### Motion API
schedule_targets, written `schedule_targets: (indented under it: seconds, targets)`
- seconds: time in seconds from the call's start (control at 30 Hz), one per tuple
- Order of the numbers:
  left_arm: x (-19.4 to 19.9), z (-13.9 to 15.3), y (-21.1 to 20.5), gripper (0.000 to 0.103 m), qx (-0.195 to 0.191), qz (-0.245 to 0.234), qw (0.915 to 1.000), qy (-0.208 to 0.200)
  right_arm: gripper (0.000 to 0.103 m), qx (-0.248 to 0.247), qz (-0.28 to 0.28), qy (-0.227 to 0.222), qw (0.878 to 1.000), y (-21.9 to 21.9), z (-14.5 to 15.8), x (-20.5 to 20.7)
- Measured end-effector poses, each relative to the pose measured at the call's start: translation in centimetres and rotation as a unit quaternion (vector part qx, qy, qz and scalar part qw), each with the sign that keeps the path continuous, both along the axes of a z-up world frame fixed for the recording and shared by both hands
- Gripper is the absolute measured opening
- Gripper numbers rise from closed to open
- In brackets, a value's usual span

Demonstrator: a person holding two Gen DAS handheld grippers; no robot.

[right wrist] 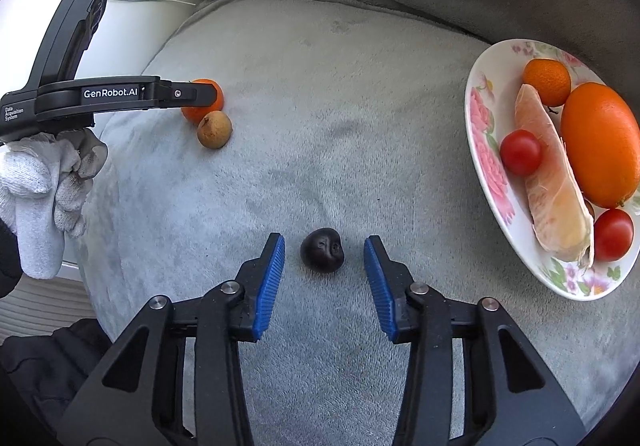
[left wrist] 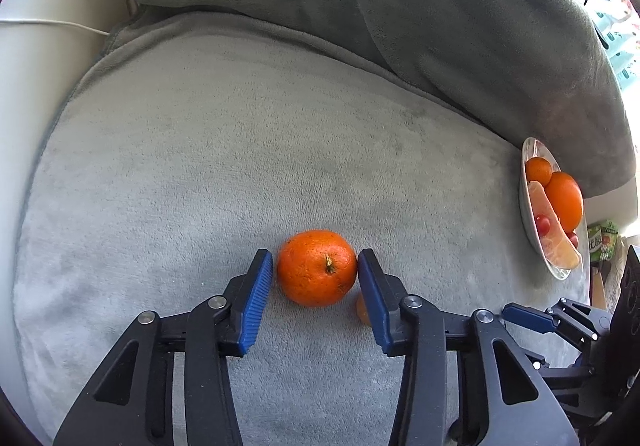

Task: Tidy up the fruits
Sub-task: 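Close the left gripper on the tangerine while the right gripper closes on the dark olive, then lift the tangerine with the left gripper while the right gripper lifts the olive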

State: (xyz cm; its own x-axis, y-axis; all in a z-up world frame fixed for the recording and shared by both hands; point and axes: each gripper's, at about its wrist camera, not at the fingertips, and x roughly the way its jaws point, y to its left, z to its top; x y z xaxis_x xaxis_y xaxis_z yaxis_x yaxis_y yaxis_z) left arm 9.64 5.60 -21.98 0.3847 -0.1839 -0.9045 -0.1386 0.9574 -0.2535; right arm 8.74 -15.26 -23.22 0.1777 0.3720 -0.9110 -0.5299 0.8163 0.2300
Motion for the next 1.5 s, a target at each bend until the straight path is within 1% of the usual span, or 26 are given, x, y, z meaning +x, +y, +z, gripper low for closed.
schedule_targets:
  seconds: [0.07, 0.2, 0.27, 0.43, 0.63, 0.9, 1.03, 1.2, 1.3, 1.5]
  targets:
    - [-0.1, 0.1, -0.1, 0.04, 0.003, 0.0, 1.0, -0.002, 0.035, -0.001, 0.002, 0.004, 1.0, 0.3, -0.2, -0.1]
    - [-0.2, 0.0, 0.0, 0.039, 0.003, -0.001, 1.0, -0.004, 0.03, 0.002, 0.004, 0.007, 1.0, 0.6, -0.5, -0.1]
    - [-0.2, 0.0, -0.3, 0.039, 0.005, -0.003, 1.0, -0.005, 0.024, -0.002, 0.005, 0.008, 1.0, 0.7, -0.7, -0.1]
    - [-0.3, 0.1, -0.4, 0.039, 0.005, -0.002, 0.9999, -0.009, 0.023, 0.0, 0.003, 0.006, 1.0, 0.7, -0.6, -0.2]
    - [-0.5, 0.4, -0.2, 0.039, 0.007, 0.002, 0.9998, -0.018, 0.023, 0.011, -0.006, -0.003, 1.0, 0.0, 0.1, -0.3]
    - [-0.7, 2.0, 0.4, 0.038, 0.004, 0.004, 0.9994, -0.035, 0.023, 0.027, -0.026, -0.022, 0.999, -1.8, 2.0, -0.4]
    - [-0.6, 3.0, 0.1, 0.038, -0.001, 0.001, 0.999, -0.046, 0.023, 0.039, -0.042, -0.033, 0.998, -3.2, 3.3, -0.3]
    - [-0.5, 4.2, -1.0, 0.038, -0.006, -0.014, 0.9982, -0.058, 0.023, 0.051, -0.067, -0.049, 0.995, -5.3, 5.0, 0.2]
    - [0.2, 4.5, -2.4, 0.038, -0.009, -0.026, 0.9976, -0.064, 0.023, 0.056, -0.083, -0.059, 0.993, -7.0, 6.1, 0.5]
    - [0.7, 5.4, -4.9, 0.038, -0.015, -0.055, 0.9956, -0.075, 0.023, 0.06, -0.112, -0.076, 0.989, -9.5, 7.2, 0.9]
